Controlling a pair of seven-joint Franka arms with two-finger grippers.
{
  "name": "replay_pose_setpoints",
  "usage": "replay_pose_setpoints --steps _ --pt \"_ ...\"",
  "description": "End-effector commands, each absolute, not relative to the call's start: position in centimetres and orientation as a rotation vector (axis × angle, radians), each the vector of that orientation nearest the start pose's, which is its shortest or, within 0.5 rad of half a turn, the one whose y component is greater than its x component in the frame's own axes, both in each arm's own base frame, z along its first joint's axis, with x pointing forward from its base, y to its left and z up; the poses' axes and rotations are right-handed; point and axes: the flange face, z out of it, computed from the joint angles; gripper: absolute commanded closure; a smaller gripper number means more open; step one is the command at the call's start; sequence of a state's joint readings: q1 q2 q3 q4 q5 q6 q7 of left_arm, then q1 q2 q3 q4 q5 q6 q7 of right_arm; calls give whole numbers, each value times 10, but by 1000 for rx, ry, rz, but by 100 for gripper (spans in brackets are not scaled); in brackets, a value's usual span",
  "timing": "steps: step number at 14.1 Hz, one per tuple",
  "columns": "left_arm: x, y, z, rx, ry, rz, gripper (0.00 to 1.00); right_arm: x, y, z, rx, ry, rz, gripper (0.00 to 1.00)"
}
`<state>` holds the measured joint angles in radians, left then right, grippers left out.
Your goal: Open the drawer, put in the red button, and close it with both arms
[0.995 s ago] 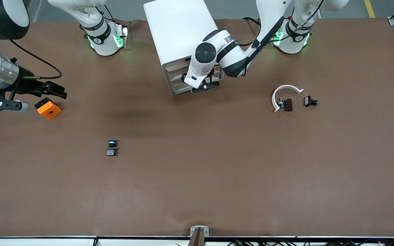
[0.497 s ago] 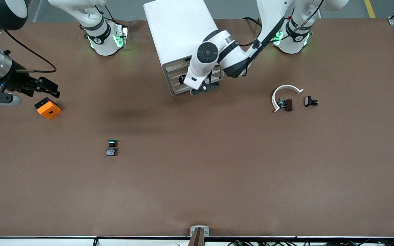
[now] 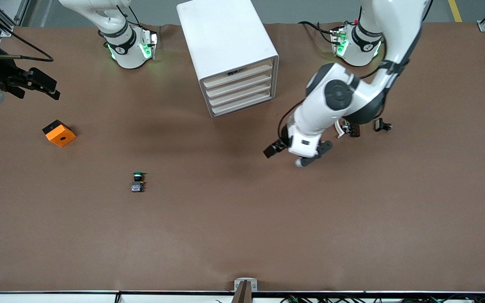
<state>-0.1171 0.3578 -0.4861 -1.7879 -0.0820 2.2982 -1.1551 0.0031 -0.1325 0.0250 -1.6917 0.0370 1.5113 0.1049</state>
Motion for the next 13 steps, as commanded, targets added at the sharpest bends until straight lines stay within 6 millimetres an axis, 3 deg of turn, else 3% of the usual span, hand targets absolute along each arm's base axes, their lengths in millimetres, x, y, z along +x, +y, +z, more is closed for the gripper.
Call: replay_pose_setpoints --steps 1,3,5,8,13 --pt "548 -308 467 -3184 -1135 -13 0 504 14 642 -3121 120 98 0" --pt "560 -268 496 -3139 -1158 -49 0 505 14 648 -3121 124 79 0" --pt "564 -232 511 -3087 -956 -54 0 504 14 651 -3121 117 69 0" --pt "572 -167 550 -3064 -796 -2 0 504 16 651 -3121 112 76 0" --pt "565 -104 596 -3071 -597 4 0 503 16 650 -3121 115 95 0"
